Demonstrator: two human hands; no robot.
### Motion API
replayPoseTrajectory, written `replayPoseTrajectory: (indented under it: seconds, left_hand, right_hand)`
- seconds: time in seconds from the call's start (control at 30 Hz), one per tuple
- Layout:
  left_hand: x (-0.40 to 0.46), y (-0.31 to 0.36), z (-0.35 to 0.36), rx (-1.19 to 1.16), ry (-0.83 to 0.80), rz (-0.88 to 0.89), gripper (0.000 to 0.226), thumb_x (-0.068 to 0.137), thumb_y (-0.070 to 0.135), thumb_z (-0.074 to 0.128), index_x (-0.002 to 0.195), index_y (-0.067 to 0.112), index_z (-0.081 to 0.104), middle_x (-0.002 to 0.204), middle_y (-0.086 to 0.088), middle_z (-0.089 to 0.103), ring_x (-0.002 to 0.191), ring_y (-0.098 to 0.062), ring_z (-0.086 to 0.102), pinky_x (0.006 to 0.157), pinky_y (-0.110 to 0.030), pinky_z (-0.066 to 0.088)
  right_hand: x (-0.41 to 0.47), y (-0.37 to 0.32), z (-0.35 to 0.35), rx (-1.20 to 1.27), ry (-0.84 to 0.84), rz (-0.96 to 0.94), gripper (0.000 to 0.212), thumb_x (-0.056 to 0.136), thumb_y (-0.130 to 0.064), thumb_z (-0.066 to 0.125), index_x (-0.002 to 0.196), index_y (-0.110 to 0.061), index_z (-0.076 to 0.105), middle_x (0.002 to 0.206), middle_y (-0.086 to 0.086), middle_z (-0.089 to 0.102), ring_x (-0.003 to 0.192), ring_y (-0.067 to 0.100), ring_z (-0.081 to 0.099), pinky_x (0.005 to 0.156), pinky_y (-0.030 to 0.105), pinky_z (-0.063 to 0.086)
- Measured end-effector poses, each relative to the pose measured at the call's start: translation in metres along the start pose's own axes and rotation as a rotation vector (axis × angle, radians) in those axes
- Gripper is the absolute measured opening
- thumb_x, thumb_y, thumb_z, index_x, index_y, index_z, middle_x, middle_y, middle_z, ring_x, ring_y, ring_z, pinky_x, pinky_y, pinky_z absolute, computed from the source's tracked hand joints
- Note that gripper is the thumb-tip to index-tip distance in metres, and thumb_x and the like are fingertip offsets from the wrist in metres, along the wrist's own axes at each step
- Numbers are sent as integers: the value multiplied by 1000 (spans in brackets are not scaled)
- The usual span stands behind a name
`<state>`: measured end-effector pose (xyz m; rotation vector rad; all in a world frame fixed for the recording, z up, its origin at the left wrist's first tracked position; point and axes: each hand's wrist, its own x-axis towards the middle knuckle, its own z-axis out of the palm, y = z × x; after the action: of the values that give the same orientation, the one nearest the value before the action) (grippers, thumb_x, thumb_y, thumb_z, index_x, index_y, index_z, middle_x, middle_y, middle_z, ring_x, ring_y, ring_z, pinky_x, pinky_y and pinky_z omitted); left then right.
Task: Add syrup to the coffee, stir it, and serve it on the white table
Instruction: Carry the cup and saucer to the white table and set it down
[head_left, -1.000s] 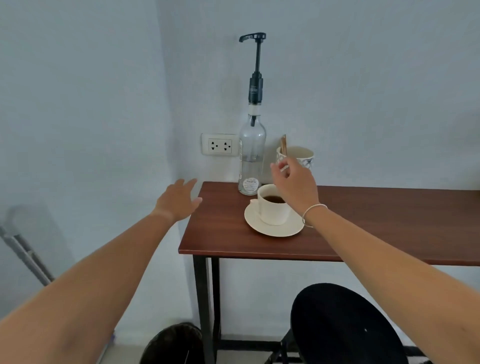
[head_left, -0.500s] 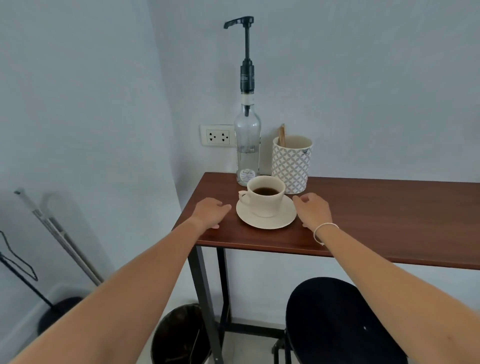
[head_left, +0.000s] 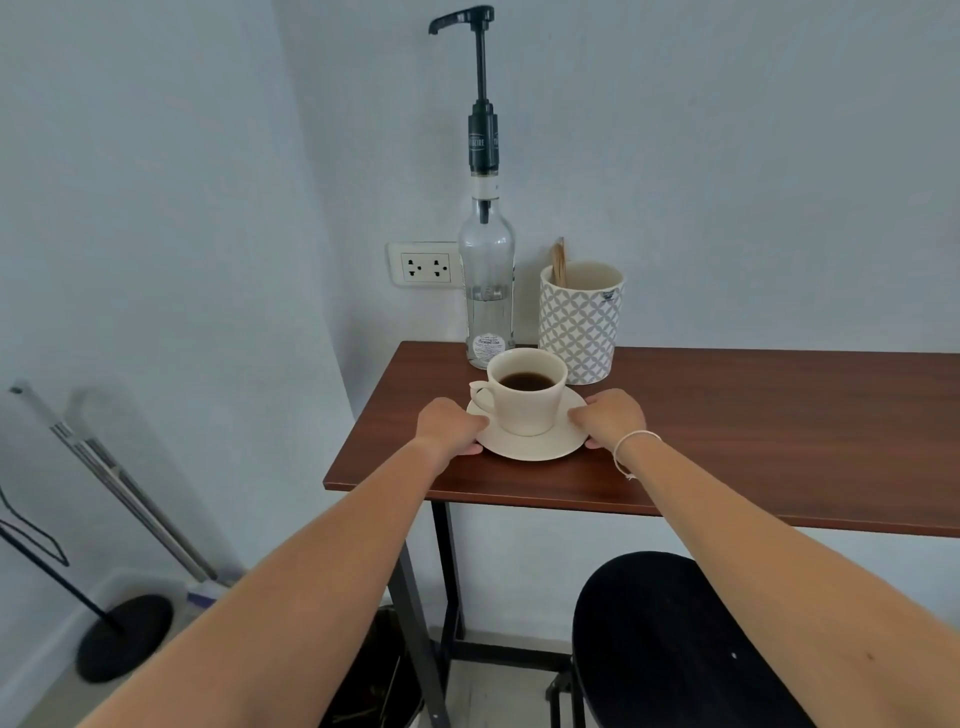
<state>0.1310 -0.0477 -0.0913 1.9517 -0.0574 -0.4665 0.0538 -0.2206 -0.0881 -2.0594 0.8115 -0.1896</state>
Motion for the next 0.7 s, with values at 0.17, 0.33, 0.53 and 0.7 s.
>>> replayPoseTrajectory:
  seconds: [0.17, 0.33, 0.53, 0.7]
  left_hand:
    - [4, 2, 3, -22, -14, -40, 43, 78, 1, 71, 118, -3, 58, 126, -15, 57, 111, -26, 60, 58, -22, 54]
    - [5, 4, 4, -83, -25, -76, 36, 79, -6, 67, 114, -3, 59, 124, -15, 59, 111, -29, 60, 62, -29, 56]
    - [-2, 11, 1, -192, -56, -118, 36, 82, -12, 61, 117, -4, 57, 127, -17, 57, 113, -33, 59, 76, -35, 56]
    - [-14, 16, -3, -293, -77, -155, 40, 84, -14, 57, 123, -5, 52, 129, -18, 55, 115, -34, 59, 76, -36, 55]
  right_hand:
    - [10, -1, 0, 44, -29, 71, 26, 85, -12, 61, 110, -2, 61, 103, 14, 64, 56, 17, 56, 50, 24, 50]
    - [15, 1, 4, 70, -26, 104, 27, 85, -11, 61, 109, 1, 62, 94, 14, 61, 65, 24, 60, 51, 26, 51]
    - [17, 0, 4, 169, -52, 145, 30, 85, -8, 63, 113, 2, 59, 108, 18, 64, 81, 29, 64, 72, 37, 59]
    - [11, -4, 4, 329, -81, 189, 35, 87, 0, 60, 121, 3, 55, 124, 22, 59, 110, 35, 61, 76, 36, 55]
